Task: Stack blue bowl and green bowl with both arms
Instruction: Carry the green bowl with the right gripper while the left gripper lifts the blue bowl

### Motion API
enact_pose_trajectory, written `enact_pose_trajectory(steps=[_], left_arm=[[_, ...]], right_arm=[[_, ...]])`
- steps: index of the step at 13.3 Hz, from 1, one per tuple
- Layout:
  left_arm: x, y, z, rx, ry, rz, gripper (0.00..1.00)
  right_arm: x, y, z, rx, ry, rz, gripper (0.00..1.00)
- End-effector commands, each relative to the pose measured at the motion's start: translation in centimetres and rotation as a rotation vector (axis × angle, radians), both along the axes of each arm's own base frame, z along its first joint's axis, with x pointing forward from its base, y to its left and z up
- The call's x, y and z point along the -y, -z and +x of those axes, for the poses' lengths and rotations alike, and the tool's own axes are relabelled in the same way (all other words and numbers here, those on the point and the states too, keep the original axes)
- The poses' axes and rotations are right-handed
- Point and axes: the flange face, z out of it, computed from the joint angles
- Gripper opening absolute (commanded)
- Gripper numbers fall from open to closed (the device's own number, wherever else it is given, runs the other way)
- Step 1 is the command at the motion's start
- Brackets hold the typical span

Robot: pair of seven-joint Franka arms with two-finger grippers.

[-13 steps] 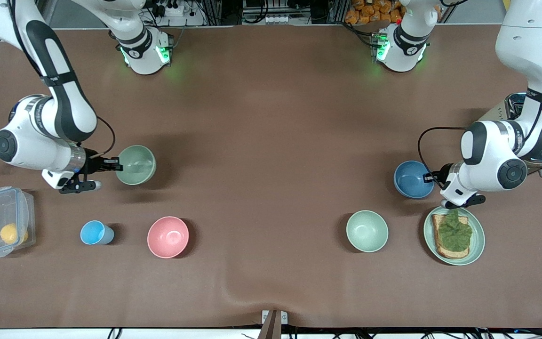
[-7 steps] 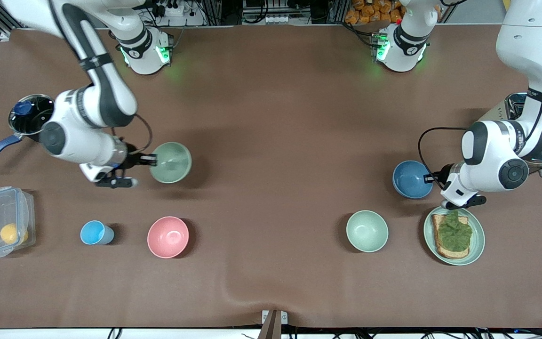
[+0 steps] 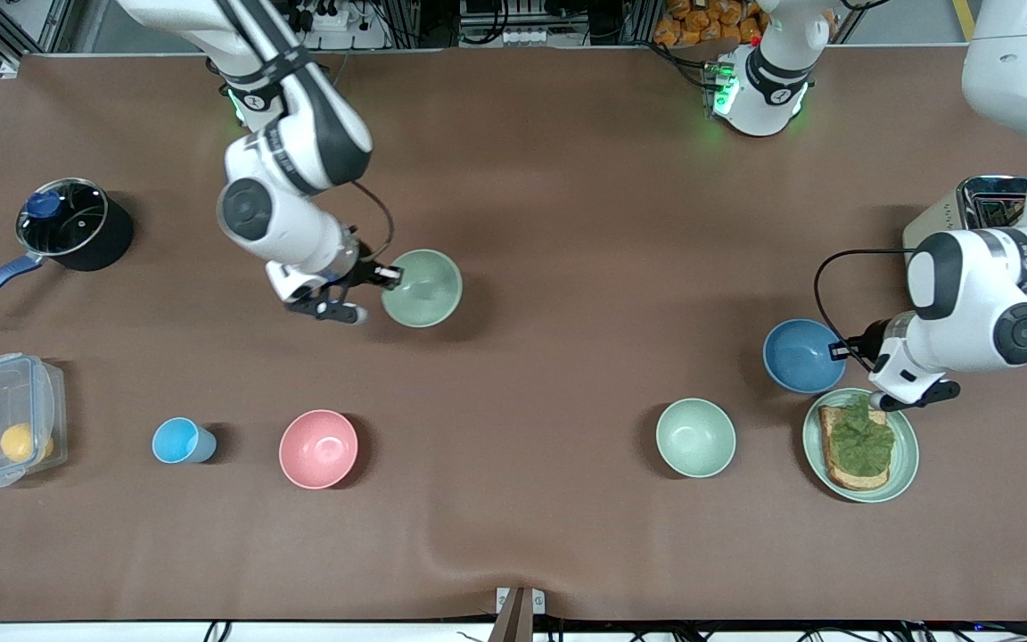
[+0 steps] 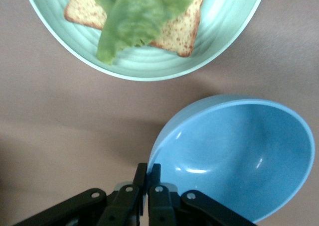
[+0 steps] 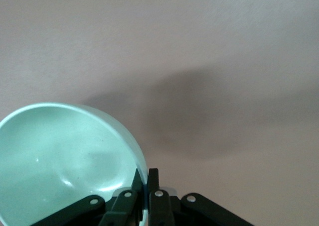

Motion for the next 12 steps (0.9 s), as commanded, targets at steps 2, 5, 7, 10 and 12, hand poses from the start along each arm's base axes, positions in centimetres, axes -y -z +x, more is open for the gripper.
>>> enact_pose_trajectory(steps=[2, 5, 7, 10, 12], left_arm=[[1.1, -5.2, 1.5, 0.017, 0.032, -0.004, 0.0], [2.6, -8.6, 2.6, 0.031, 0.054, -0.014, 0.0], [3.9, -10.7, 3.3, 0.045, 0.054, -0.042, 0.0], [5.8, -12.7, 3.2, 0.06, 0.059, -0.069, 0.0], [6.9, -13.6, 3.4, 0.075, 0.077, -0.078, 0.0]], right_arm=[[-5.1, 0.9, -2.6, 0.027, 0.09, 0.012, 0.0], [-9.0, 2.4, -4.6, 0.056, 0.147, 0.024, 0.0], [-11.9, 4.1, -6.5, 0.076, 0.183, 0.036, 0.0], [-14.3, 6.3, -8.1, 0.097, 0.217, 0.049, 0.0], [-15.5, 6.9, -8.9, 0.107, 0.235, 0.06, 0.0]])
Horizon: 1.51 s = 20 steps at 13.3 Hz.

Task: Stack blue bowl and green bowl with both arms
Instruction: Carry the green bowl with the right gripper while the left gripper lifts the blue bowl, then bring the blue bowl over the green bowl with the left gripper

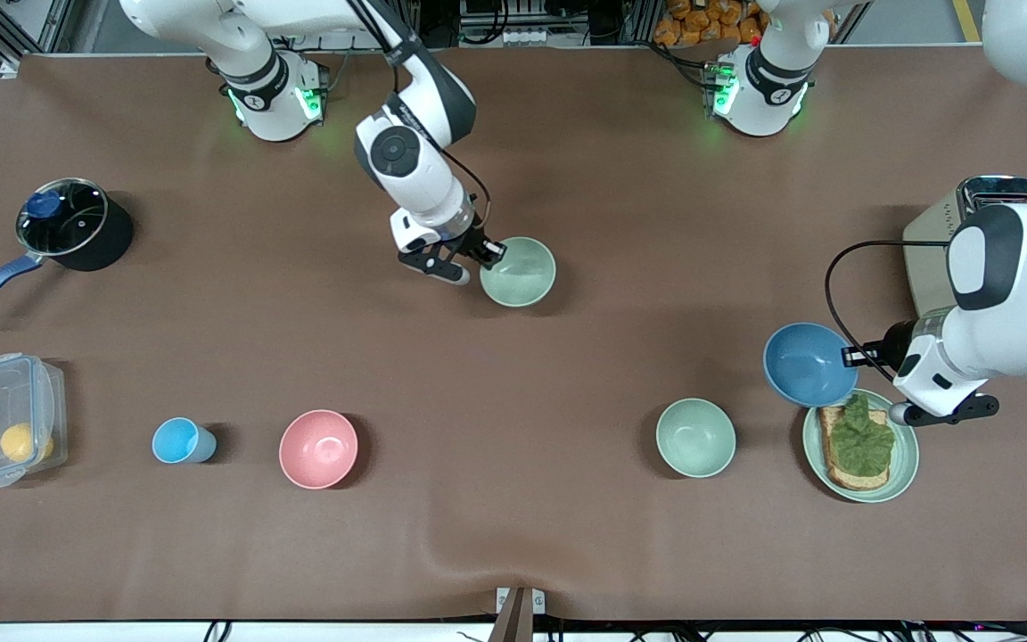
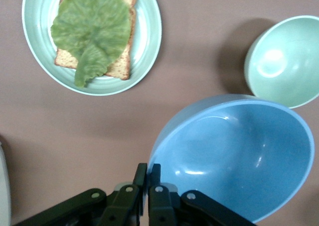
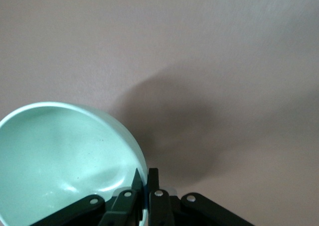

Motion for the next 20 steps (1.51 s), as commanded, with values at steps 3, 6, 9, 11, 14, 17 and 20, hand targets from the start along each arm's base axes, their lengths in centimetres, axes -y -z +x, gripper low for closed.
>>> enact_pose_trajectory(steps=[3, 6, 9, 11, 14, 17, 20], left_arm=[[2.9, -3.6, -0.6, 0.029, 0.021, -0.045, 0.0], [5.7, -5.4, -1.3, 0.024, -0.027, -0.104, 0.0], [9.7, -5.9, -2.1, 0.009, -0.06, -0.114, 0.0], [12.3, -5.9, -2.8, -0.008, -0.088, -0.117, 0.0], [16.9, -5.9, -4.0, -0.039, -0.131, -0.117, 0.0], [21.2, -5.3, -5.6, -0.063, -0.142, -0.092, 0.0], [24.8, -3.0, -8.2, -0.105, -0.17, -0.05, 0.0]], right_arm=[[-2.0, 2.3, -1.4, 0.019, 0.044, 0.02, 0.0], [-2.5, 3.4, -2.1, 0.023, 0.037, 0.018, 0.0], [-3.7, 4.2, -2.8, 0.014, 0.055, 0.017, 0.0], [-3.6, 4.2, -2.7, 0.014, 0.056, 0.017, 0.07], [-3.6, 4.2, -2.6, 0.012, 0.063, 0.018, 1.0], [-3.4, 3.6, -1.7, 0.007, 0.086, 0.022, 1.0], [-3.9, 1.8, -1.3, -0.005, 0.108, 0.036, 1.0]])
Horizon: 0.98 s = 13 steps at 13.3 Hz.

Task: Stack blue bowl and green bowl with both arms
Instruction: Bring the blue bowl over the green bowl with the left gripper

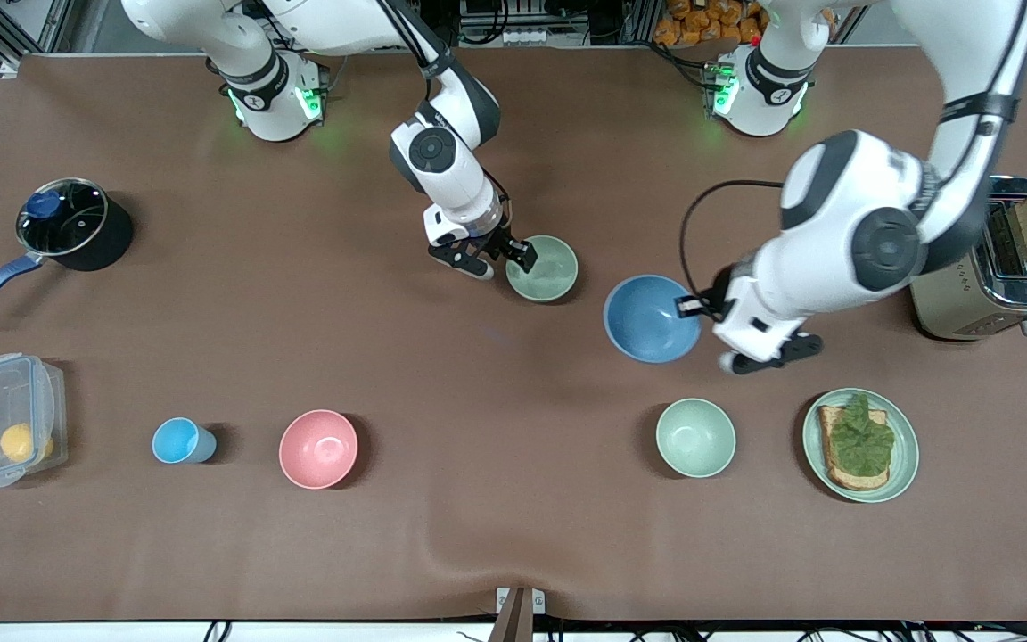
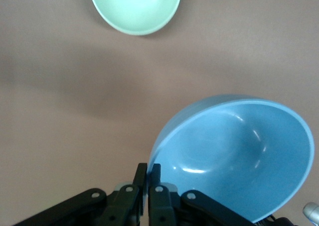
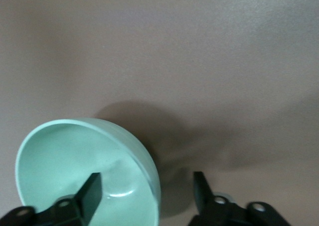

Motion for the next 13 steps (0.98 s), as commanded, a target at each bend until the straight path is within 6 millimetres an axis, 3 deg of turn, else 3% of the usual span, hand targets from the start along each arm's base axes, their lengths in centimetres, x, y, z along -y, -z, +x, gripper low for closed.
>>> enact_pose_trajectory(steps=[1, 3, 6, 9, 13], left_arm=[[2.3, 1.6, -2.2, -0.026, -0.014, 0.018, 0.0], [4.1, 2.4, -3.3, -0.018, -0.035, 0.023, 0.0], [5.3, 3.7, -4.6, -0.022, -0.015, 0.021, 0.0], [5.4, 5.0, -5.4, -0.031, -0.015, 0.022, 0.0], [6.3, 6.3, -7.4, -0.033, -0.028, 0.014, 0.0]], right_arm=[[-1.0, -2.4, 0.7, -0.048, 0.076, 0.018, 1.0], [-0.1, -3.4, 2.7, -0.09, 0.126, 0.007, 1.0], [3.9, -3.4, 6.3, -0.138, 0.209, -0.01, 1.0], [6.8, -1.9, 8.3, -0.27, 0.398, 0.053, 1.0], [7.3, 1.7, 8.5, -0.392, 0.564, 0.118, 1.0]])
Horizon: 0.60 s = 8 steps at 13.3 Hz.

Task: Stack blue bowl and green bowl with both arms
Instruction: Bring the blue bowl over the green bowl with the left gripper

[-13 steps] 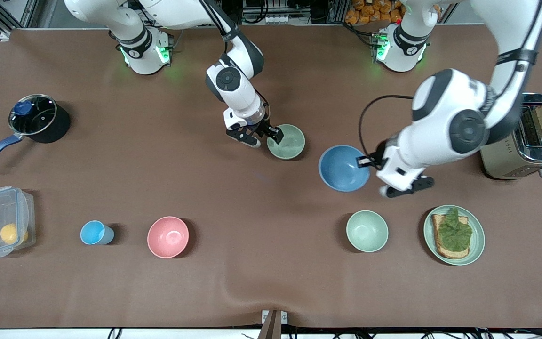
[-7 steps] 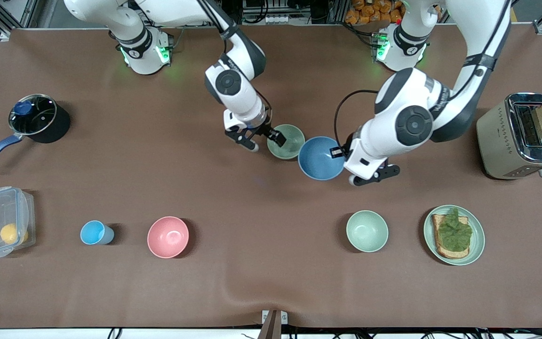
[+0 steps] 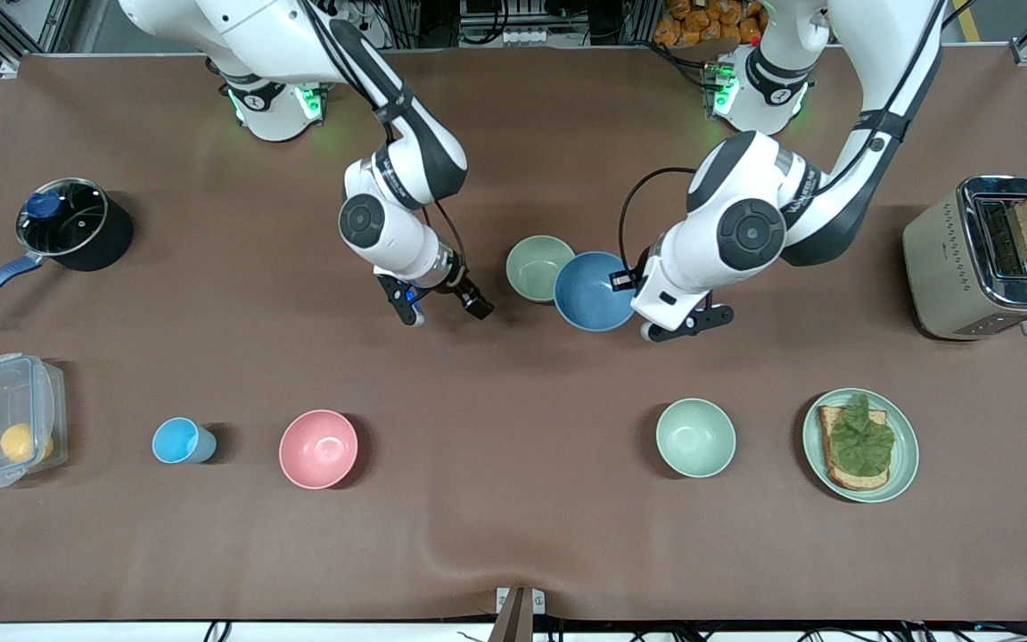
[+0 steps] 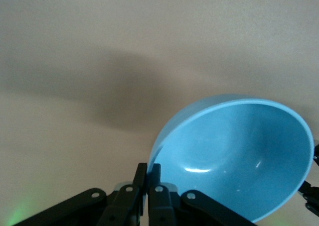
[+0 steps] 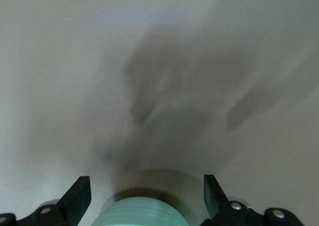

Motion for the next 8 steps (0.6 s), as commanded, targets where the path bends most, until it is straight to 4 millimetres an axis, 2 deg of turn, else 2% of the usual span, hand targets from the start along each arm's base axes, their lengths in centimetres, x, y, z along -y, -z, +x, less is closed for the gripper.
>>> enact_pose_trajectory(steps=[1, 4, 8], left_arm=[[0.1, -0.3, -2.1, -0.001, -0.047, -0.023, 0.0], [0.0, 0.2, -3.5, -0.012, -0.048, -0.016, 0.0], [1.1, 1.9, -5.4, -0.02, -0.055, -0.033, 0.0]], right_arm=[[-0.6, 2.1, 0.1, -0.079, 0.126, 0.064, 1.0], [-1.5, 3.0, 0.2, -0.137, 0.229, 0.126, 1.0], [-1.5, 3.5, 0.0, -0.161, 0.262, 0.14, 1.0]])
